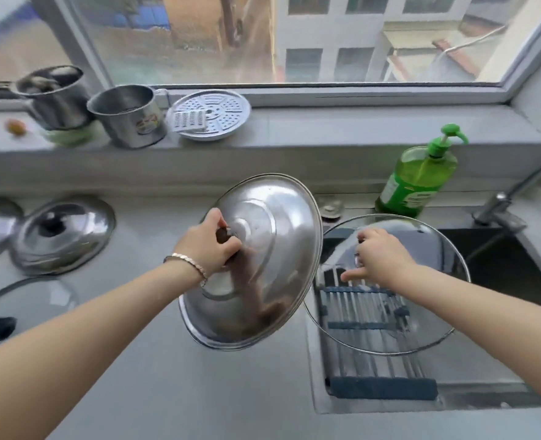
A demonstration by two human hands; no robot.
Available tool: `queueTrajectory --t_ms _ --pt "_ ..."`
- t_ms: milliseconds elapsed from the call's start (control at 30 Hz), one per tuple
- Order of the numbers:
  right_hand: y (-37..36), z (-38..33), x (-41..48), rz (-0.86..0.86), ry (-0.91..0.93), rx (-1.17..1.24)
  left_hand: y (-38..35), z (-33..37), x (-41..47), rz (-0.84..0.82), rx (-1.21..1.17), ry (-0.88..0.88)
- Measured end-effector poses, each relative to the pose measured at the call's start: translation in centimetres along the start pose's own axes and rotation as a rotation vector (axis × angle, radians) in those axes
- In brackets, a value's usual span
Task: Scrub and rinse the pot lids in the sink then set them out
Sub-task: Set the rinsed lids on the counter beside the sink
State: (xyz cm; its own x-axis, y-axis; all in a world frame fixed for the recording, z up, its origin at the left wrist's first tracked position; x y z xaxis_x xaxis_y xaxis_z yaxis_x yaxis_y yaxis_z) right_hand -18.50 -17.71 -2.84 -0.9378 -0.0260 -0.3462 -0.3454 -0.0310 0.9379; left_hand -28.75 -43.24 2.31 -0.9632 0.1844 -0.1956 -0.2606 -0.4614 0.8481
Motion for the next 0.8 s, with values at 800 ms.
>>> queueTrajectory --t_ms 800 --pt "5.9 -47.7 20.8 0.140 0.037 0.479 24.0 -48.5 9.4 -0.113 0.680 0.141"
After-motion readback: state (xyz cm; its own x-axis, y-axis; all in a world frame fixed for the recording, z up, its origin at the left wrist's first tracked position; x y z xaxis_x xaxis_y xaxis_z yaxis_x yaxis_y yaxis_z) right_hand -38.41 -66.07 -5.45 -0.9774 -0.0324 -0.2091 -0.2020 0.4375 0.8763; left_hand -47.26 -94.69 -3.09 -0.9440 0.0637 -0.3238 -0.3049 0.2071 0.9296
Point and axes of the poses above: each hand's wrist, its own x-axis towards the middle knuckle, its own y-axis out of the back of the hand, z = x × y, the point moved 10 cm from there along x, towards the middle knuckle, and after that the axes turned 9 degrees about y, right-handed, at the moved point
